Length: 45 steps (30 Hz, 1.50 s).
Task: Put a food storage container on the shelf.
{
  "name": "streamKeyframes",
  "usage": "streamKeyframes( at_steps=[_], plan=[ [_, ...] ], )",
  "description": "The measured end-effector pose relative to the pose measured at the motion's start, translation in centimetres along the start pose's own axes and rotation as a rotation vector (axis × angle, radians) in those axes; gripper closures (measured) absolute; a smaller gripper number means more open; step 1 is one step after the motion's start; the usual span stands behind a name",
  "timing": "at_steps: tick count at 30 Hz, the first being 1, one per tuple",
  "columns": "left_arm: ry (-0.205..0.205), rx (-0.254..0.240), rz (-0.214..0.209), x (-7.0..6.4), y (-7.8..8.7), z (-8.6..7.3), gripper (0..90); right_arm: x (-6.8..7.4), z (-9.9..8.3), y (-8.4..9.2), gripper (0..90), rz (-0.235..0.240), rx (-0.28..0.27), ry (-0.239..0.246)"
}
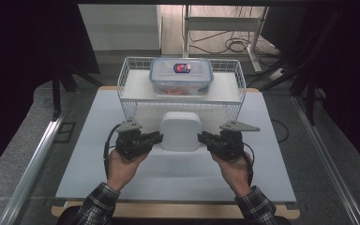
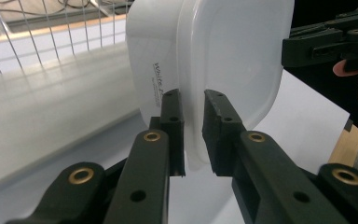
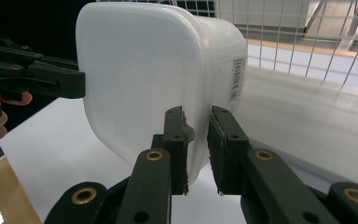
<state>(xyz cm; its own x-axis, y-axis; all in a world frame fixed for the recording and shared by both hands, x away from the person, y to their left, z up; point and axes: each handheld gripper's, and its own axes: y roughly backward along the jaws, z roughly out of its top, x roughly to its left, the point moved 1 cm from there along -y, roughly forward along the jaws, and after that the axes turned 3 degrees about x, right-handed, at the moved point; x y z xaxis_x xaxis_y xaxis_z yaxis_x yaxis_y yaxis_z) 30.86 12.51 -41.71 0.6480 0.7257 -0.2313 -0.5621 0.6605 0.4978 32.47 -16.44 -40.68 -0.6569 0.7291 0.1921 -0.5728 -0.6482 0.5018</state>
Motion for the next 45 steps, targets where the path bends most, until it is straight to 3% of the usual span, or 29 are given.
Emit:
streamKeyframes(
  at_steps=[16,30,45],
  plan=[
    [-0.012,-0.049,0.024,0.4,1.6,3.4,79.3,0.1,3.7,0.4,77.3,0.010,-0.048,0.012],
    [-0.061,-0.118,0.060,0.1,3.5,7.4,79.3,0.5,7.6,1.6,77.2,0.008,-0.122,0.050],
    [-0.070,-0.168,0.054,0.5,4.9,10.8,79.2,0.9,11.5,2.7,77.2,-0.004,-0.168,0.082]
  ],
)
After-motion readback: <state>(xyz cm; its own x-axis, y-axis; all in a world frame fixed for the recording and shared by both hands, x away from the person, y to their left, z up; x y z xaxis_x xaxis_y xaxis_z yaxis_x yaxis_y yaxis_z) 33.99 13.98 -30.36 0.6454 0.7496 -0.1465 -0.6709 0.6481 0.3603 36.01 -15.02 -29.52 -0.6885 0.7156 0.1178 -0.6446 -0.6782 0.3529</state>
